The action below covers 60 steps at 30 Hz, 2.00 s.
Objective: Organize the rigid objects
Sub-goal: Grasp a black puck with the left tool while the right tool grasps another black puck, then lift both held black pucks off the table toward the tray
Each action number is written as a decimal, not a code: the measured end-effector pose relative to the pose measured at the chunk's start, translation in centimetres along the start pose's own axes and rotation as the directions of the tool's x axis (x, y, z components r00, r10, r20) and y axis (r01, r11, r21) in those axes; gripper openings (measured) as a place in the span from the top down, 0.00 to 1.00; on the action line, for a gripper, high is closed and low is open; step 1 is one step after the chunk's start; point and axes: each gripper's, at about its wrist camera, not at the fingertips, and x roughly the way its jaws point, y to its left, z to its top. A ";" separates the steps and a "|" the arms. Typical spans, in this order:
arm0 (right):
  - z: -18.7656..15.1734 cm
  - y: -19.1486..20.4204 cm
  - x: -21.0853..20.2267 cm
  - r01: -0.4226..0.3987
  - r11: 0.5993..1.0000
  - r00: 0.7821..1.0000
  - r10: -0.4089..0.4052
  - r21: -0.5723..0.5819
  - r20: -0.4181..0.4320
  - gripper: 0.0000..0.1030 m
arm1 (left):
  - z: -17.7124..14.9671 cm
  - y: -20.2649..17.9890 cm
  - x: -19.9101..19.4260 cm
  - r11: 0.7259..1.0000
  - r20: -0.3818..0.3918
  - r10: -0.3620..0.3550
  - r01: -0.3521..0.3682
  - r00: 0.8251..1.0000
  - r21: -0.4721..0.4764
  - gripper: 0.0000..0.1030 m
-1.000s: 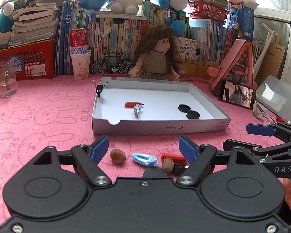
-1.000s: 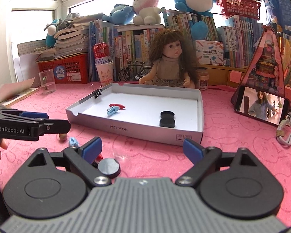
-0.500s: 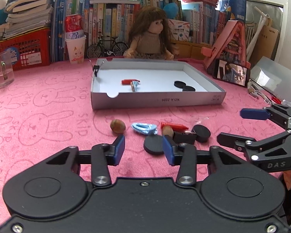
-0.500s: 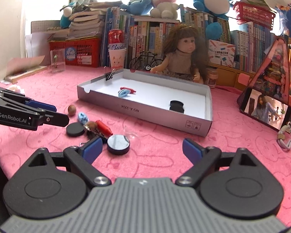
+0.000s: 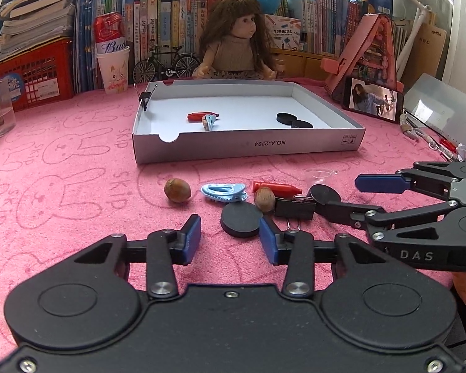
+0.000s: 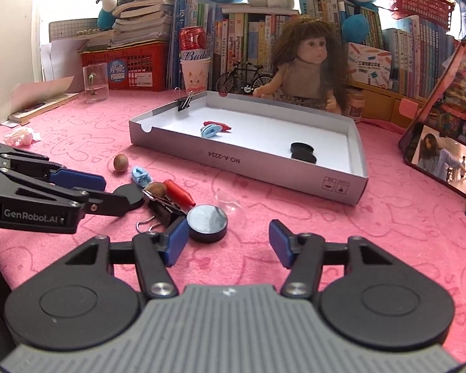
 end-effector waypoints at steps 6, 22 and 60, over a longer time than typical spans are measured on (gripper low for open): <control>0.0 0.1 0.5 -0.021 1.000 1.000 0.021 0.022 -0.007 0.48 | 0.1 -0.3 0.5 1.000 0.008 0.009 -0.009 1.000 0.008 0.60; 0.0 -0.7 -0.5 -0.001 0.998 1.000 0.000 0.067 0.018 0.69 | 0.4 -0.3 -0.3 1.000 0.036 0.016 -0.015 0.999 -0.011 0.72; 0.8 -0.8 0.0 0.035 0.995 0.999 -0.038 0.095 0.034 0.40 | 2.3 -1.0 -1.3 1.000 0.085 0.015 -0.015 0.996 -0.007 0.72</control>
